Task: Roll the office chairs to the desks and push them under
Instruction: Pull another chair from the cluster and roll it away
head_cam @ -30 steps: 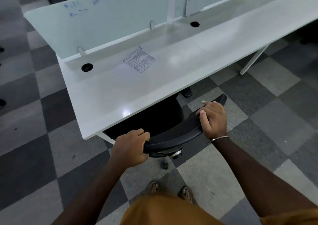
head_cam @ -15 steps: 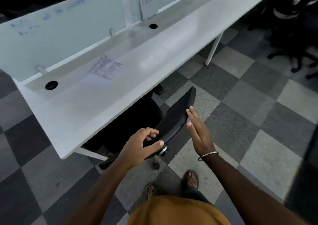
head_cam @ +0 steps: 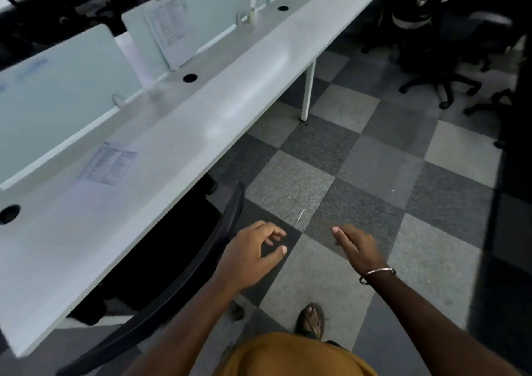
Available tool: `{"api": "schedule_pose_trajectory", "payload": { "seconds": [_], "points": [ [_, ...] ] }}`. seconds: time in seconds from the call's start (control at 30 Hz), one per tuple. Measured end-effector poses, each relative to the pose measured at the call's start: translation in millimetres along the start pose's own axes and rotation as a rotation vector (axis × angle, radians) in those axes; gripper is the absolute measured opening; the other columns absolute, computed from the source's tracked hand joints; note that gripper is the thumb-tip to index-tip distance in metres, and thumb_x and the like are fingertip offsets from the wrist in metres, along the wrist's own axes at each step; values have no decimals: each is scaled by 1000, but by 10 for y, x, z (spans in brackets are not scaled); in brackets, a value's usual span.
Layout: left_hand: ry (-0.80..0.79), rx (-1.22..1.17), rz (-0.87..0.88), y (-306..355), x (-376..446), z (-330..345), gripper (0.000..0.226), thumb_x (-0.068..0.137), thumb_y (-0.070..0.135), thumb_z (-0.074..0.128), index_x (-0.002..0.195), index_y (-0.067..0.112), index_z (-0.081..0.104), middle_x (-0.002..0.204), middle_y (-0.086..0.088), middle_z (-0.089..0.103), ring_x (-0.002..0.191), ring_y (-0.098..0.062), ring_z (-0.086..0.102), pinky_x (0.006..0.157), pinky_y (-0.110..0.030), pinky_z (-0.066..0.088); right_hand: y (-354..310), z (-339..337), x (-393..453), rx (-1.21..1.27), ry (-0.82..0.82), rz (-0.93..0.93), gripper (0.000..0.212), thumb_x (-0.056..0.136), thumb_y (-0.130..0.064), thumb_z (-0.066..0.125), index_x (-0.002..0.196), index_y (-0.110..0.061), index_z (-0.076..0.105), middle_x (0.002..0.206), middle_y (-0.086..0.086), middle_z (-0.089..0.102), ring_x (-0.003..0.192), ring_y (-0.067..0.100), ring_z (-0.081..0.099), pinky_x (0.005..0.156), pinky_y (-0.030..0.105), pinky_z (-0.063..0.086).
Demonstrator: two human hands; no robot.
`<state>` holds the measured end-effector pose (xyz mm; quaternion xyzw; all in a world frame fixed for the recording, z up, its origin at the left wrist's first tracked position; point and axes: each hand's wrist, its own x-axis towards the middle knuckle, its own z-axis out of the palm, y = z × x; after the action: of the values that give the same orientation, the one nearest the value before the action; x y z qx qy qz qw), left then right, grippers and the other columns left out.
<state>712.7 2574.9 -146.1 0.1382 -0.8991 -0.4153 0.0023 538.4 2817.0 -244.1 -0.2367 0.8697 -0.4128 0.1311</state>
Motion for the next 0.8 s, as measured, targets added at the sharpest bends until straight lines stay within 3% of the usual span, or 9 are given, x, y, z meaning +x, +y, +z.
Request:
{"api": "schedule_pose_trajectory", "payload": {
  "seconds": [0.2,0.37,0.47,0.63,0.7,0.8],
  "points": [
    [-116,21,1,370,896,379,24,89,45,71,110,34,70,101,20,69,92,1,67,81,-37,60,479,-628,362,-4,-36,121,81,88,-85,34,85,-15,76,75,-8,75,71,2,70,76,34,54],
    [-174,23,-18,572,1606,496,25,88,48,71,109,34,71,97,21,71,88,3,68,82,-38,61,672,-1007,733,-46,-62,164,52,104,-52,49,81,-14,75,73,-8,74,71,-1,69,75,36,54],
    [-179,16,-34,571,2052,510,20,88,45,73,105,33,72,92,18,72,83,0,69,80,-36,61,806,-1122,1099,-69,-61,171,57,99,-59,44,76,-15,73,71,-7,73,70,2,69,75,35,53],
    [-217,32,-47,464,2964,503,14,91,36,76,103,32,73,89,15,72,81,-1,68,79,-27,60,966,-1247,1899,-207,-12,185,59,95,-66,42,68,-15,57,60,1,58,60,17,58,61,42,44],
    [-243,43,-56,374,3344,490,13,91,36,76,103,31,72,89,14,72,80,-3,69,79,-29,60,993,-1285,2233,-237,-21,233,45,99,-52,55,75,-15,66,64,0,61,65,20,60,62,39,41],
    [-299,97,-83,176,4019,434,11,92,39,75,100,34,70,89,16,72,80,0,68,79,-31,60,1064,-1326,2807,-253,-99,300,22,98,-38,66,96,-20,79,86,0,74,85,20,68,71,32,46]
  ]
}}
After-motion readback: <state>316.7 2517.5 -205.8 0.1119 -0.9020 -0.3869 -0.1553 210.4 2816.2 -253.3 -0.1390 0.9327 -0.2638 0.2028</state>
